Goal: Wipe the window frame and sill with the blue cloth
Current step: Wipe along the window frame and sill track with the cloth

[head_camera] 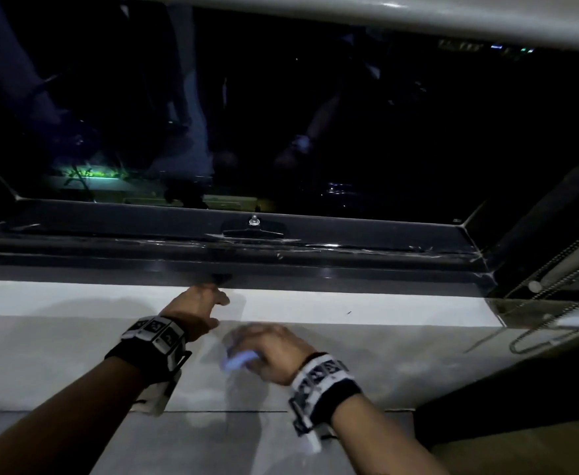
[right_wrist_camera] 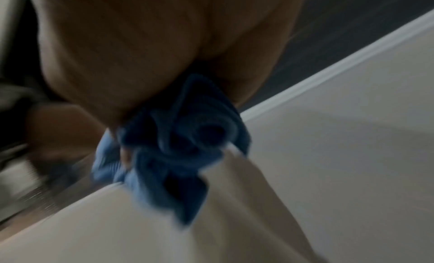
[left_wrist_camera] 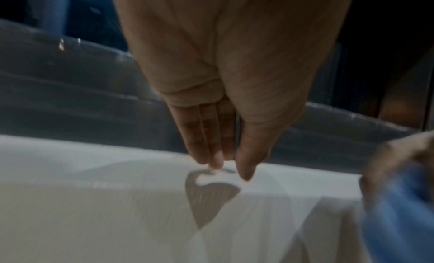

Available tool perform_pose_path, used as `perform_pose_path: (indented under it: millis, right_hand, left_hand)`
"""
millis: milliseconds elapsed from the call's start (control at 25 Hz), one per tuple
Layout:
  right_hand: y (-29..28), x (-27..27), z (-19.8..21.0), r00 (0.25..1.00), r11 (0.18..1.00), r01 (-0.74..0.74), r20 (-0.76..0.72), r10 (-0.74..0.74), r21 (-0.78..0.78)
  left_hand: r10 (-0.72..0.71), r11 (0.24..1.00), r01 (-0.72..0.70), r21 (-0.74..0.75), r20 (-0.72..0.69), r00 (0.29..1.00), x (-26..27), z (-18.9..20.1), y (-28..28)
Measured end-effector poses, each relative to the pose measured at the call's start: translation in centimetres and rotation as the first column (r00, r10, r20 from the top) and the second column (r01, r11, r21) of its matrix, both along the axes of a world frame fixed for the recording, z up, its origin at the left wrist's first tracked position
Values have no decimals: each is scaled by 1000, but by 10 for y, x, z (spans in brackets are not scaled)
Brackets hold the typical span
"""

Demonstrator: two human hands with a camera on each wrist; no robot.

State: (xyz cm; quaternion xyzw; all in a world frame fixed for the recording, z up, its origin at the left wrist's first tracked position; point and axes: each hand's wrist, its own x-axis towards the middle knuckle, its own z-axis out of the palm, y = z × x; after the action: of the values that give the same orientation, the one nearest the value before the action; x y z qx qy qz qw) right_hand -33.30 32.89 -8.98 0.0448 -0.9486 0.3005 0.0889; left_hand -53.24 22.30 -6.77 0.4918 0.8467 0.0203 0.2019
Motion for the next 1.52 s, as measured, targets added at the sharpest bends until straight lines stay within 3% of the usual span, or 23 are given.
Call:
perform_pose_path:
  millis: [40,120,240,280,360,440,480,560,600,680,760,840,880,960,1040,1080,1120,1160,1200,1320,1400,1440,1520]
  right_hand:
    - [16,11,5,999,997,-40,13,41,-67]
    - [53,26,8,969,963,219,-79,-233,-159]
    - [77,12,1,764,763,642,-21,-645,-75]
    - [62,1,-1,798,797,602,-8,-603,-44]
    - [21,-5,4,962,962,270,-26,-271,-46]
    - [10,10,22,997,978,17,75,-2,-209]
    - [16,23,32,996,959,36,86,-12,-282]
    - [55,61,49,952,867,292,34,-305,-403]
    - [83,83,55,865,762,456,24,-502,-459]
    - [143,127,69,547,493,766,17,-837,-413]
    - [197,160,79,247,247,951,-20,-969,-186]
    - [218,161,74,120,122,991,34,-992,59]
    - [214,150,67,139,149,960,56,-989,237]
    - [188,114,46,364,363,834,79,-928,417]
    - [154,89,40,721,730,651,131,-680,206]
    - [145,91,39,845,858,508,147,-514,80]
    - [144,102,41,886,891,453,123,-446,-32]
    - [150,119,44,849,838,528,64,-525,-140]
    - [164,142,47,731,716,659,-29,-682,-231]
    - [233,209,59,89,102,970,-72,-993,-221]
    - [266,225,60,-149,-149,989,52,-987,6]
    - [269,220,56,-147,-142,988,68,-987,67]
    - [249,195,43,94,99,990,50,-994,100]
  left_hand:
    - [5,999,-5,46,16,1000,0,5,-1]
    - [39,980,-44,194,32,999,0,19,-3]
    - [68,898,-58,435,-7,998,5,41,4]
    - [29,872,-10,489,-32,999,8,49,9]
    - [-84,833,119,541,-89,992,21,61,24]
    - [-154,793,199,575,-126,980,34,69,42]
    - [-165,787,207,582,-126,978,40,69,49]
    - [-146,787,188,588,-118,982,50,70,64]
    - [-123,805,162,571,-106,987,53,69,69]
    - [-89,851,125,511,-93,992,58,66,77]
    - [-68,881,120,458,-129,989,57,62,80]
    - [-39,922,95,376,-154,987,57,58,80]
    - [-31,937,85,340,-159,987,58,56,80]
    - [-38,952,88,294,-173,984,64,50,83]
    - [-36,962,90,256,-207,978,69,48,88]
    - [-24,969,77,236,-221,975,71,48,91]
    - [0,973,52,224,-225,974,72,49,95]
    - [28,977,20,212,-219,975,72,51,95]
    - [47,978,-1,208,-216,975,71,50,98]
    - [76,986,-39,165,-224,972,71,49,101]
    - [79,990,-50,129,-237,968,73,52,105]
    - [79,992,-53,115,-236,969,74,54,107]
    - [89,994,-71,87,-225,970,75,59,108]
